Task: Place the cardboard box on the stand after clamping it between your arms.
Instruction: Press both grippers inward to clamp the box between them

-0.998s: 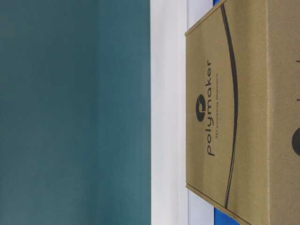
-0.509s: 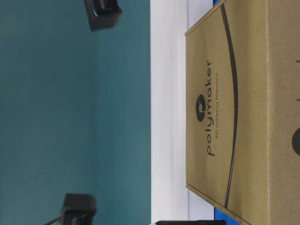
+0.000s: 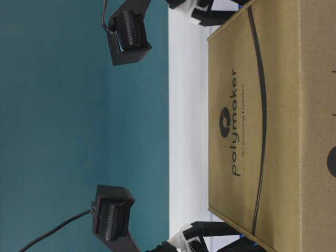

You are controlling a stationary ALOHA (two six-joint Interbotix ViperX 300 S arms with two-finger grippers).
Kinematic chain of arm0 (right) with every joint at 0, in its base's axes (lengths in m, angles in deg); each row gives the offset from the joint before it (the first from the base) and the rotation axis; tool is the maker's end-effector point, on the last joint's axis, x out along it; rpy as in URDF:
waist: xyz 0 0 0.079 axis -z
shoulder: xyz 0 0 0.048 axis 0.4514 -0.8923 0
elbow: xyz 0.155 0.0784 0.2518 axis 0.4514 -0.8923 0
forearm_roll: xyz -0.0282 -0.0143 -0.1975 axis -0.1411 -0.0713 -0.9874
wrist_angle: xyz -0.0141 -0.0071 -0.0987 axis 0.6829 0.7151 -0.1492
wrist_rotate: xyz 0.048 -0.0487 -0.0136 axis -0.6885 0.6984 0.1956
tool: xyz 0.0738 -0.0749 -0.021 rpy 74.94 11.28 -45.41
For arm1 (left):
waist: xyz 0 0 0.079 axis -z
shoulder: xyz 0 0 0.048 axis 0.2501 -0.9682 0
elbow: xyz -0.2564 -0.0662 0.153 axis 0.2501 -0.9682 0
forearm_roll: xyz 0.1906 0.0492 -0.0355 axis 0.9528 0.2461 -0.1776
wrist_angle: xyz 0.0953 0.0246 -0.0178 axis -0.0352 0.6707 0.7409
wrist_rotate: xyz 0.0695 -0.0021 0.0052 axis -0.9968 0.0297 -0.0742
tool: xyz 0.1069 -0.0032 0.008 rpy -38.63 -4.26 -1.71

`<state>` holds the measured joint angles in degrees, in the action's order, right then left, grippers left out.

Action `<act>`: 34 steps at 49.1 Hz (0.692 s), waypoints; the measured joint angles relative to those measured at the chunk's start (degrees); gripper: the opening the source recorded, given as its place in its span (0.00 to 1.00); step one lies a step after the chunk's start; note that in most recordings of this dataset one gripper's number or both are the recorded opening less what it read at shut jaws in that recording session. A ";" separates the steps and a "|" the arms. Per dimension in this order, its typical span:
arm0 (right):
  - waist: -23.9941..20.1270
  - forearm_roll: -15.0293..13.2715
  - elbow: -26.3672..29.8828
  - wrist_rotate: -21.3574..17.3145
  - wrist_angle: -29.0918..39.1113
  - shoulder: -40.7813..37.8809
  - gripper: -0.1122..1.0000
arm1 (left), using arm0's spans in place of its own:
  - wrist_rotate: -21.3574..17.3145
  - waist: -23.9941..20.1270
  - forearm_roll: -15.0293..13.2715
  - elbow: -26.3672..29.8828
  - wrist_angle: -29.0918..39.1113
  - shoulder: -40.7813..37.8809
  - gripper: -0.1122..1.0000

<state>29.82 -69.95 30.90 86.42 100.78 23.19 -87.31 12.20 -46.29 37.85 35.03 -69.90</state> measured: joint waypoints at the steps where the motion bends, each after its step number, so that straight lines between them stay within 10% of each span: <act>1: 0.00 0.00 0.00 0.00 -0.18 0.00 0.97 | -0.09 -0.09 0.00 0.09 0.09 -0.09 0.88; 34: 0.70 0.44 4.48 0.00 10.55 5.71 0.97 | -0.88 -0.70 0.26 7.47 12.74 4.48 0.87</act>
<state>30.52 -69.51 35.38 86.42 111.32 28.91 -88.19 11.49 -46.02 45.32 47.78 -65.42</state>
